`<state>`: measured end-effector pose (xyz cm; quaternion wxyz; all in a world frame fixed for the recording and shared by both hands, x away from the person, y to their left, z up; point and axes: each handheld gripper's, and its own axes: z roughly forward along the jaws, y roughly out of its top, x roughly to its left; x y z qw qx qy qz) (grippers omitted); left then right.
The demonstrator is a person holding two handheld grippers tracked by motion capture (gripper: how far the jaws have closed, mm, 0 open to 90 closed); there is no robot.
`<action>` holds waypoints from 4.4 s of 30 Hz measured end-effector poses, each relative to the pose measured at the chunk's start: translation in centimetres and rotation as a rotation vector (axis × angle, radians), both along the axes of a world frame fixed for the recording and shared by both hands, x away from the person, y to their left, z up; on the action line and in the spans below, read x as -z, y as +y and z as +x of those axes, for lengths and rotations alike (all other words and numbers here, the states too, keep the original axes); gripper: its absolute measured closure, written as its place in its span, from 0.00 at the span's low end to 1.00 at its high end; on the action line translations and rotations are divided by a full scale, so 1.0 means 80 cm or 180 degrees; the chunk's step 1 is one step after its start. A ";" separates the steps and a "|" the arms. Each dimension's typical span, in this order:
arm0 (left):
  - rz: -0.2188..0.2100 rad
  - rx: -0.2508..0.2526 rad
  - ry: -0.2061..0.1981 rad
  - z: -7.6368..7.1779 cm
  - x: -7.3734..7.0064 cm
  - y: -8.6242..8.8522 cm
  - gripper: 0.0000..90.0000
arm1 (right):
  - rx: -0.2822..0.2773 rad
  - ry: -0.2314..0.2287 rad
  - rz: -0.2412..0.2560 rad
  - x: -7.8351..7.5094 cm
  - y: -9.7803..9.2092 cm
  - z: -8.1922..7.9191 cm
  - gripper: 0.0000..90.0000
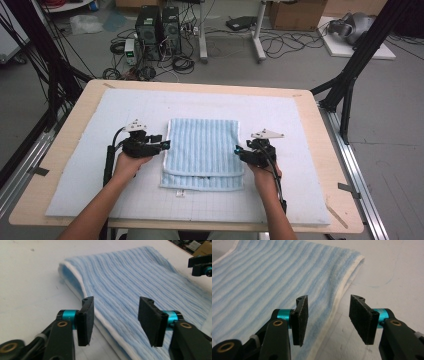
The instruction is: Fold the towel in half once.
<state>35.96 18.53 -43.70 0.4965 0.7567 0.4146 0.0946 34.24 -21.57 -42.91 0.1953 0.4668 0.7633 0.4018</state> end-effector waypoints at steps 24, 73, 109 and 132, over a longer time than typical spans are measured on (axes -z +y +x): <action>0.0009 -0.0051 -0.0131 -0.082 0.013 0.008 0.33 | -0.0040 0.0024 0.0103 0.014 -0.021 -0.081 0.40; -0.0220 0.0185 -0.0266 -0.104 -0.005 0.007 0.95 | -0.0532 0.0006 -0.0303 0.006 0.004 -0.089 0.94; -0.0198 0.0379 -0.0036 -0.144 0.004 0.015 0.94 | -0.0756 0.0111 -0.0460 -0.009 0.008 -0.138 0.92; -0.0101 0.0085 -0.0128 -0.081 0.000 0.005 0.65 | -0.0776 0.0318 -0.0491 0.010 0.018 -0.112 0.78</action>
